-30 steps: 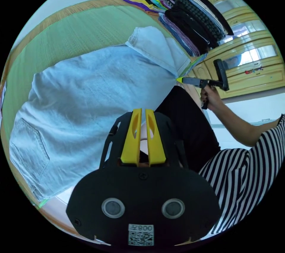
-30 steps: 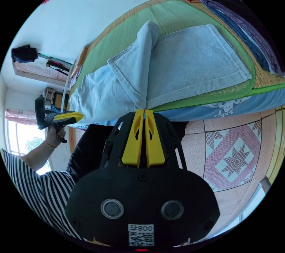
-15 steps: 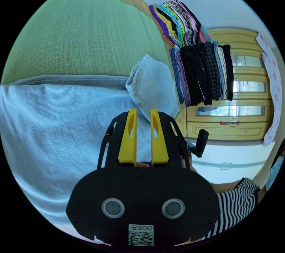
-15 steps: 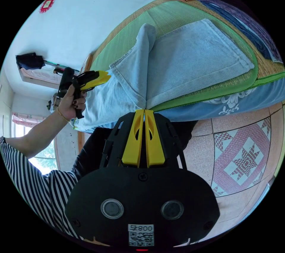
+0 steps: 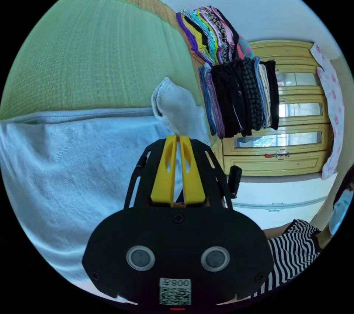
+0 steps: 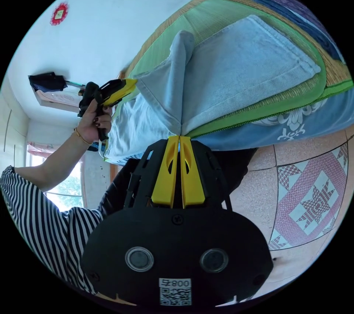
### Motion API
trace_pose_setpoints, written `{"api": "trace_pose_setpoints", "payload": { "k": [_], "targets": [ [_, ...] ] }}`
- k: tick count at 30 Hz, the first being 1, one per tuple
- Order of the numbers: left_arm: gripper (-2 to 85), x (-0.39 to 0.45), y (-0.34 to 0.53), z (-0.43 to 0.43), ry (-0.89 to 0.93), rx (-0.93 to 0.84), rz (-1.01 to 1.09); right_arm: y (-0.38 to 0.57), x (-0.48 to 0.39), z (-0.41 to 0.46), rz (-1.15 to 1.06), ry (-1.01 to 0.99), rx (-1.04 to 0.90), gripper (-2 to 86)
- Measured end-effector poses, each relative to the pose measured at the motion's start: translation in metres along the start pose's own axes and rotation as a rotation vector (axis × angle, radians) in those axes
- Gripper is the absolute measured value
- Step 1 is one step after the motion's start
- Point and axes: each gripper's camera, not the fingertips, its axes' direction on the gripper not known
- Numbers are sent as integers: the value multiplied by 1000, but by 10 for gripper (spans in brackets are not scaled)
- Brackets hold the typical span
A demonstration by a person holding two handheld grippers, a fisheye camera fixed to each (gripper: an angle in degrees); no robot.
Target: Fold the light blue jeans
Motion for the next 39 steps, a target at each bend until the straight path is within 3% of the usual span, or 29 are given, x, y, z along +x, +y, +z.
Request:
{"api": "trace_pose_setpoints", "payload": {
  "k": [10,15,21,29,39],
  "targets": [
    [11,-26,6,29,-54,-45,183,19,35,-19,58,-120,8,5],
    [11,-42,14,56,-52,-72,247,38,48,-67,98,-88,156,25],
    [12,-63,22,106,-42,-129,316,23,-2,-119,-167,-5,319,83],
    [15,-90,26,183,-24,-224,411,-10,-7,-113,-335,112,245,113],
    [32,-136,38,269,-99,-315,549,-12,87,-122,-40,53,281,33]
  ]
}}
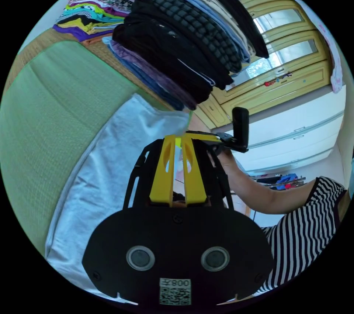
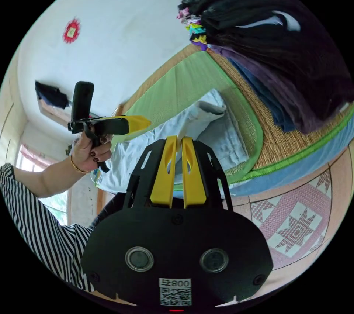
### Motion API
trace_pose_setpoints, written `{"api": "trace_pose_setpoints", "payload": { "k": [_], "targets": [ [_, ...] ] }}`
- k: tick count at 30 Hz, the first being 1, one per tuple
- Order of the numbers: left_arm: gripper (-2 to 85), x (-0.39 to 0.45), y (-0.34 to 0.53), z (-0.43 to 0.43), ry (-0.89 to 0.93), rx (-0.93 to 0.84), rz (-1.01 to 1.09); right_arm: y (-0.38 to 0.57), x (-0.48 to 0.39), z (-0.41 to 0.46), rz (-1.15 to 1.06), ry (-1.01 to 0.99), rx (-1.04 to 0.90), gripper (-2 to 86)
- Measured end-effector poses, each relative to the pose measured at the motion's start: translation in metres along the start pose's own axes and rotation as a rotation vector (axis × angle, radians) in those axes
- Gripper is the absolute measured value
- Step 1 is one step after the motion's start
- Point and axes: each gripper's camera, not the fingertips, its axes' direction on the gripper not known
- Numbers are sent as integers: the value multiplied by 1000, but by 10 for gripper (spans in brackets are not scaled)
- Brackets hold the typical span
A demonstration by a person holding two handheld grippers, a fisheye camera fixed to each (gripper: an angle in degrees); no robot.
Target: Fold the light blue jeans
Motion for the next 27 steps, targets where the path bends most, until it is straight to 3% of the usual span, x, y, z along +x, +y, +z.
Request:
{"api": "trace_pose_setpoints", "payload": {
  "k": [5,14,27],
  "targets": [
    [48,-60,4,40,-229,-72,-89,16,40,-4,138,-69,32,23],
    [17,-95,5,129,-437,-262,-43,21,79,1,223,-121,44,15],
    [15,-93,9,160,-471,-203,-8,10,103,8,237,-148,48,12]
  ]
}}
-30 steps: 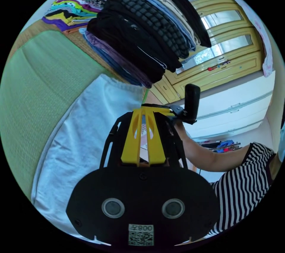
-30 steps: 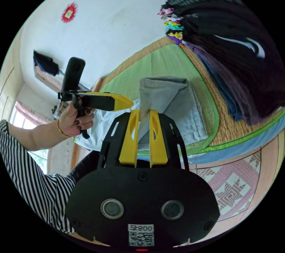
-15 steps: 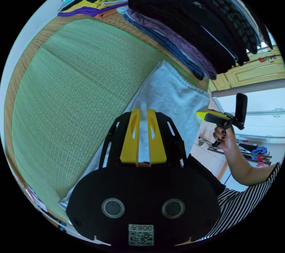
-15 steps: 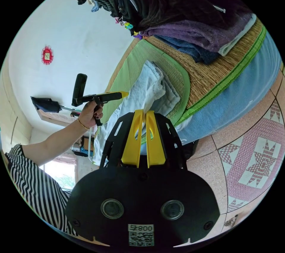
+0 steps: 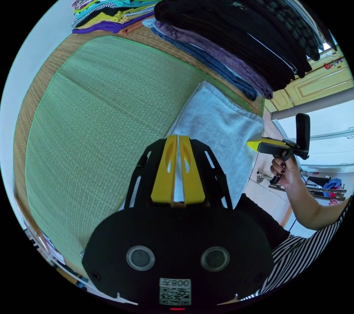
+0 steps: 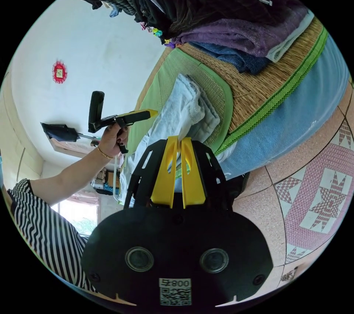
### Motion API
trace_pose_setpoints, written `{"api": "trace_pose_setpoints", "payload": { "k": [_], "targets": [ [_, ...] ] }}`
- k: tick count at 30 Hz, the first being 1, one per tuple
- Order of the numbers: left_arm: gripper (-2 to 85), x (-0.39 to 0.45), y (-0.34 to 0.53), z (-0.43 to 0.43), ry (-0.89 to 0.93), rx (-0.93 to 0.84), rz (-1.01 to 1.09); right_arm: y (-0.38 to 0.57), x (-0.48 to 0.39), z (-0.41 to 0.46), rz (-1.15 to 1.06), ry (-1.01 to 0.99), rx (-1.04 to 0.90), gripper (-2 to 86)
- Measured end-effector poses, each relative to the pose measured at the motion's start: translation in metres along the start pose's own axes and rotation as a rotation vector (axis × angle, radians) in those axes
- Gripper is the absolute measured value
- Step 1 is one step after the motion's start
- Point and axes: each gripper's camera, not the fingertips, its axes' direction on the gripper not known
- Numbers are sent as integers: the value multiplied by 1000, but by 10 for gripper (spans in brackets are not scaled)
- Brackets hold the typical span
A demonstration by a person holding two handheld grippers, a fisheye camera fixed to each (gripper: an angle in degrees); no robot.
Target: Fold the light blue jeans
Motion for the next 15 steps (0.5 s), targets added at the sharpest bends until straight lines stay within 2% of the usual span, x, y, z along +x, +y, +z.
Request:
{"api": "trace_pose_setpoints", "payload": {
  "k": [2,8,15],
  "targets": [
    [22,6,-6,14,-23,-65,12,-1,4,1,11,-9,5,12],
    [9,18,-14,8,-38,-64,34,-6,9,8,22,-20,9,12],
    [3,31,-21,-39,-9,23,20,-16,-4,13,-6,-44,28,10]
  ]
}}
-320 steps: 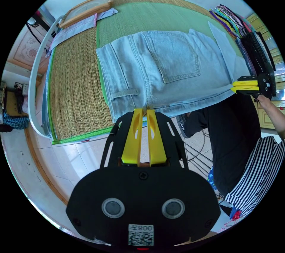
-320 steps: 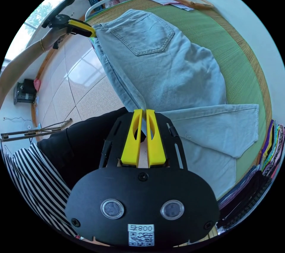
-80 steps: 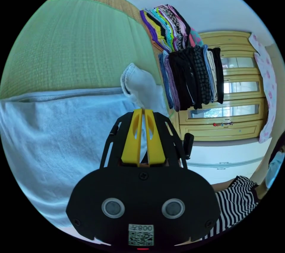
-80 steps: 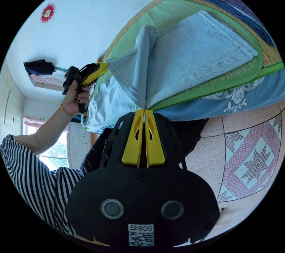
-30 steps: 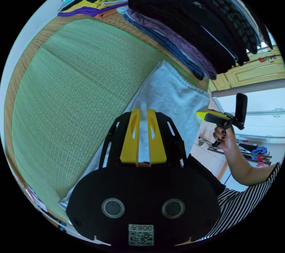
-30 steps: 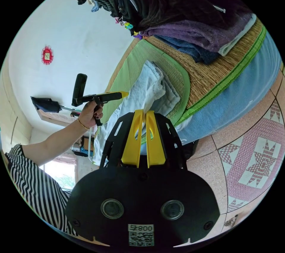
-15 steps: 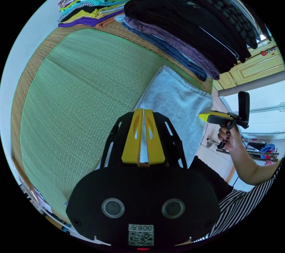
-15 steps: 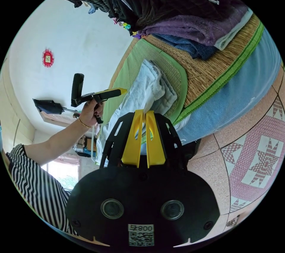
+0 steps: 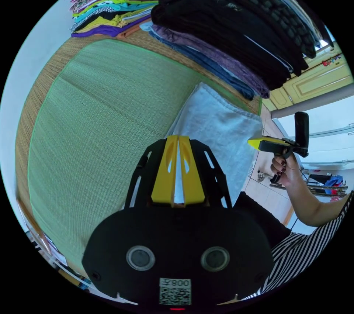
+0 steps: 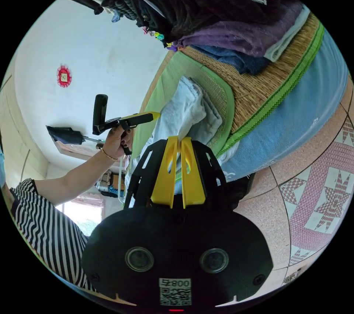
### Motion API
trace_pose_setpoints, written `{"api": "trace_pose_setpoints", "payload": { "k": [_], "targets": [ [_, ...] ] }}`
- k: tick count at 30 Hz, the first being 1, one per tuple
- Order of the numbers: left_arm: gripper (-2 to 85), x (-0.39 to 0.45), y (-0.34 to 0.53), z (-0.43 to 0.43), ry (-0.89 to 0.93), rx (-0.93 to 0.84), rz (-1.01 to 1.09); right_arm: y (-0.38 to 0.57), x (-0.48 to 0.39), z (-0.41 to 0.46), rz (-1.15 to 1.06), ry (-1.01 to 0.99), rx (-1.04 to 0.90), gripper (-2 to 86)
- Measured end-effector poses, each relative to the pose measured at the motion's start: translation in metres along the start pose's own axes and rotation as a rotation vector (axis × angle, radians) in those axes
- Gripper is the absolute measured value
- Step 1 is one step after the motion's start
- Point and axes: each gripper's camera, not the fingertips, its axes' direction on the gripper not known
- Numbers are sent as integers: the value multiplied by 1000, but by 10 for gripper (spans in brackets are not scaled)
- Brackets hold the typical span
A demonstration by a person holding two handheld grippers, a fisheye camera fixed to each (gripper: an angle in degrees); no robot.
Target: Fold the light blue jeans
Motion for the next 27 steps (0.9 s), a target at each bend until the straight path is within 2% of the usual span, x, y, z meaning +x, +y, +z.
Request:
{"api": "trace_pose_setpoints", "payload": {
  "k": [5,12,22,27],
  "targets": [
    [3,9,-18,-41,-26,24,-4,-8,-15,7,-46,19,5,9],
    [3,31,-55,-62,-73,-68,-8,-11,1,36,62,-7,-21,9],
    [5,62,-103,-178,-52,-34,-25,-9,-40,46,70,92,17,3],
    [5,77,-126,-251,-36,6,-50,-20,-87,78,-32,173,32,1]
  ]
}}
